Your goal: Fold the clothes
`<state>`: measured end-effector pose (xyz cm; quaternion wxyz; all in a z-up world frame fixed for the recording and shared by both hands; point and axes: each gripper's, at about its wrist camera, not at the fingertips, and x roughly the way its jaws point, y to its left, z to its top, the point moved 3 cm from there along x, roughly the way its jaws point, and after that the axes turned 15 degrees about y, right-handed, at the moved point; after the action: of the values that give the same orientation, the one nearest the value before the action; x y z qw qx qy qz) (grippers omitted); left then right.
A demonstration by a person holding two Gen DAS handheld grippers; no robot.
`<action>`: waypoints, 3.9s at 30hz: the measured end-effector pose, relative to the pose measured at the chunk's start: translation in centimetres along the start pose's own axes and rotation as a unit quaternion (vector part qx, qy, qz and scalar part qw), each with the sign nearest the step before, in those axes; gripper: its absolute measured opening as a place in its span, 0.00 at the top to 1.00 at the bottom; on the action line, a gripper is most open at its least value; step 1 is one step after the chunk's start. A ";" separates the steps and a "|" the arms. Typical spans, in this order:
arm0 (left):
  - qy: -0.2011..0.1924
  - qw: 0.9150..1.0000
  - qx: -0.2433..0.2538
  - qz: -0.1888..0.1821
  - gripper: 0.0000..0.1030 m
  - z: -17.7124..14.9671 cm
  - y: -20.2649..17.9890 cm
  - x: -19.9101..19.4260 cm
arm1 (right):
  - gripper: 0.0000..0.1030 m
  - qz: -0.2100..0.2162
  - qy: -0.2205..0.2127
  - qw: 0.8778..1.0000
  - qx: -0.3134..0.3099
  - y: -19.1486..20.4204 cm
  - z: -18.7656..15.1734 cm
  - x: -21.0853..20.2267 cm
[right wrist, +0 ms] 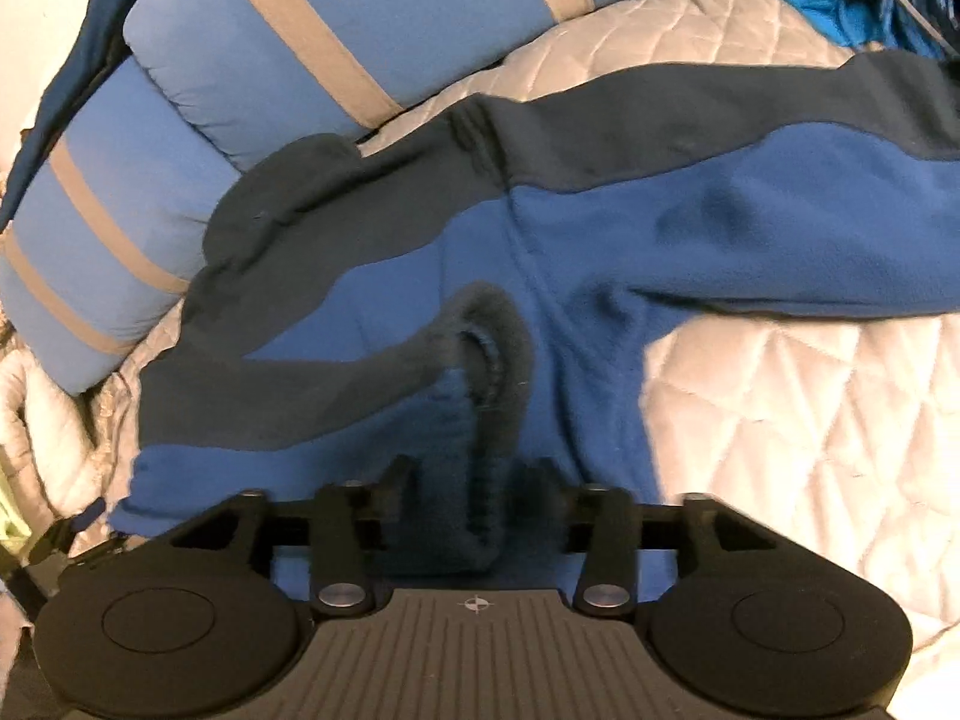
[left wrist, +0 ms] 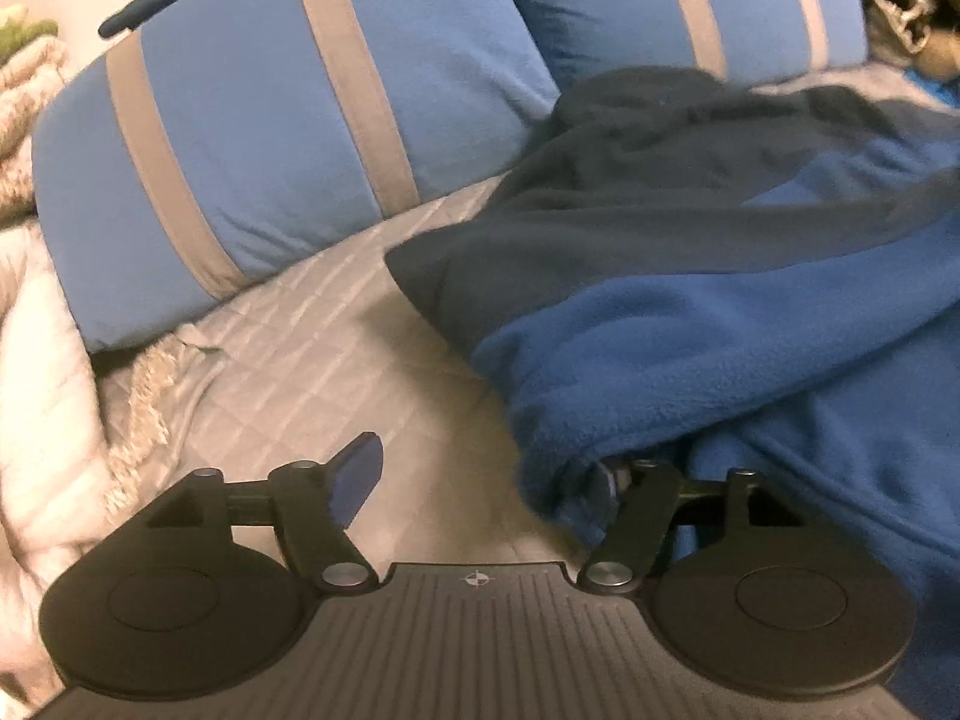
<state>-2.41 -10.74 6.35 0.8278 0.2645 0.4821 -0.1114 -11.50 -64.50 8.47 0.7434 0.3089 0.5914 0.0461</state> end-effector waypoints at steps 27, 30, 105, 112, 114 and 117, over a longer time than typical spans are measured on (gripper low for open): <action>0.030 0.993 -0.103 -0.044 0.27 0.4 1.4 0.5 | 0.06 -0.047 -0.110 0.990 -0.070 -3.6 1.0 -3.6; -0.016 0.992 -0.108 -0.057 0.27 0.0 1.5 -3.4 | 0.03 -0.037 -0.150 0.983 -0.098 -4.2 0.5 -5.8; -0.086 0.978 -0.107 -0.158 0.24 -5.5 -8.3 -9.0 | 0.91 -0.065 -0.306 0.923 -0.224 -2.1 -0.4 -16.9; -0.068 0.971 -0.088 -0.210 0.24 -4.8 -8.1 -8.7 | 0.91 -0.051 -0.259 0.921 -0.287 2.9 -2.4 -11.9; -0.068 0.972 -0.080 -0.209 0.24 -4.1 -8.2 -9.2 | 0.91 -0.052 -0.249 0.918 -0.304 4.2 -3.0 -10.7; -0.082 0.970 -0.068 -0.219 0.24 -2.3 -8.9 -10.8 | 0.91 -0.062 -0.237 0.912 -0.328 6.0 -3.9 -9.1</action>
<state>-13.54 -17.67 11.80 0.8359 0.0854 0.4656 -0.2777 -15.91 -62.01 18.88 0.9228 0.0119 0.3670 0.1167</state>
